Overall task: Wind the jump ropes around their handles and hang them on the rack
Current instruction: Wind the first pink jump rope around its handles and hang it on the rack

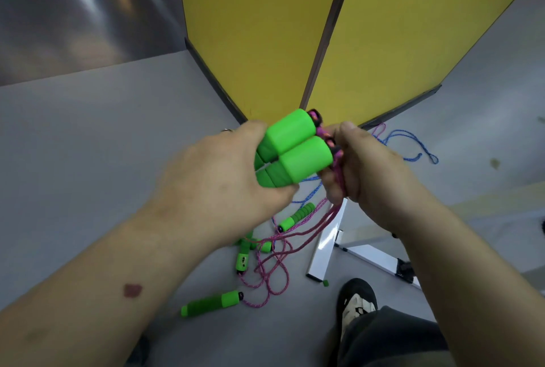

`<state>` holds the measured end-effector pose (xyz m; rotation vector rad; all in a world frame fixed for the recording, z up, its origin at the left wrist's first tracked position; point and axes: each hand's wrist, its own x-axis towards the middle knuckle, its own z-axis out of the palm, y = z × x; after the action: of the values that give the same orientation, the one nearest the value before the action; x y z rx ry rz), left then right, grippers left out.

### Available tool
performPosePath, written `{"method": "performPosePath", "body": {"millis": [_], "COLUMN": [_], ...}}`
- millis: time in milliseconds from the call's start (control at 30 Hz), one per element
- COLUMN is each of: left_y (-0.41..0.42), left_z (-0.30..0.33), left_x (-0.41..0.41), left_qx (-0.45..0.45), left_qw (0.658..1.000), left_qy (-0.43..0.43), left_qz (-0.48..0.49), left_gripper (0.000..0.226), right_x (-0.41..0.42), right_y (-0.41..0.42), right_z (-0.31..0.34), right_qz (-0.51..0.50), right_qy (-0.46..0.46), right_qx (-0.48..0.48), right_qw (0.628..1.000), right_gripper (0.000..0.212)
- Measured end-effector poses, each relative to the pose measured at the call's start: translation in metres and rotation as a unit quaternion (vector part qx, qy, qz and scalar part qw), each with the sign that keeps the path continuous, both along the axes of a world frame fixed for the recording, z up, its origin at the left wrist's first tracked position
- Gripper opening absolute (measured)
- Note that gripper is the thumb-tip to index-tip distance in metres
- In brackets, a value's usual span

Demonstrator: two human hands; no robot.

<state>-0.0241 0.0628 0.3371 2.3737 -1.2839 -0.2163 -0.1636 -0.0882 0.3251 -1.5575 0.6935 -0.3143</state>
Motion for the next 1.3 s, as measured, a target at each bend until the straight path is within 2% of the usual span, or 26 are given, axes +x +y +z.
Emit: {"method": "performPosePath", "body": {"millis": [67,100,200,300,400,533,733,867,1000,1133,1233,1300], "left_y": [0.002,0.002,0.003,0.002,0.001,0.0,0.001,0.004,0.007,0.009,0.007,0.005], "left_z": [0.001,0.0,-0.006,-0.014,-0.017,-0.016,-0.007,0.0,0.002,0.008,0.012,0.01], "left_x": [0.01,0.013,0.019,0.02,0.019,0.014,0.009,0.013,0.017,0.015,0.014,0.016], "left_qx": [0.003,0.006,0.033,0.077,0.117,0.156,0.215,0.22,0.192,0.138,0.064,0.019], "left_qw": [0.999,0.999,0.997,0.995,0.992,0.987,0.973,0.965,0.962,0.952,0.955,0.967], "left_qy": [0.021,0.029,0.018,-0.011,-0.018,-0.027,-0.006,0.01,0.1,0.194,0.235,0.221], "left_qz": [0.03,0.042,0.064,0.062,0.048,0.018,-0.087,-0.139,-0.166,-0.193,-0.171,-0.123], "left_gripper": [0.051,0.05,0.049,0.049,0.048,0.048,0.045,0.043,0.044,0.046,0.043,0.042], "right_x": [-0.004,-0.005,-0.004,0.0,0.001,0.002,-0.002,-0.003,-0.002,0.001,0.006,0.009], "right_y": [0.001,0.004,0.011,0.02,0.03,0.03,0.002,-0.006,-0.011,-0.013,-0.01,-0.006], "right_z": [-0.002,-0.002,-0.007,-0.004,0.014,0.036,0.028,0.011,0.002,-0.003,-0.008,-0.012], "right_qz": [0.008,0.028,0.134,0.194,0.23,0.268,0.207,0.17,0.146,0.076,0.041,0.043], "right_qy": [0.042,0.063,0.191,0.29,0.308,0.274,0.164,0.067,-0.005,-0.058,-0.06,-0.021], "right_qx": [-0.128,-0.215,-0.408,-0.481,-0.497,-0.454,-0.303,-0.161,-0.06,0.048,0.103,0.076], "right_qw": [0.991,0.974,0.883,0.804,0.778,0.804,0.915,0.97,0.987,0.994,0.992,0.996], "right_gripper": [0.031,0.026,0.019,0.023,0.029,0.028,0.012,0.016,0.008,0.017,0.012,0.028]}}
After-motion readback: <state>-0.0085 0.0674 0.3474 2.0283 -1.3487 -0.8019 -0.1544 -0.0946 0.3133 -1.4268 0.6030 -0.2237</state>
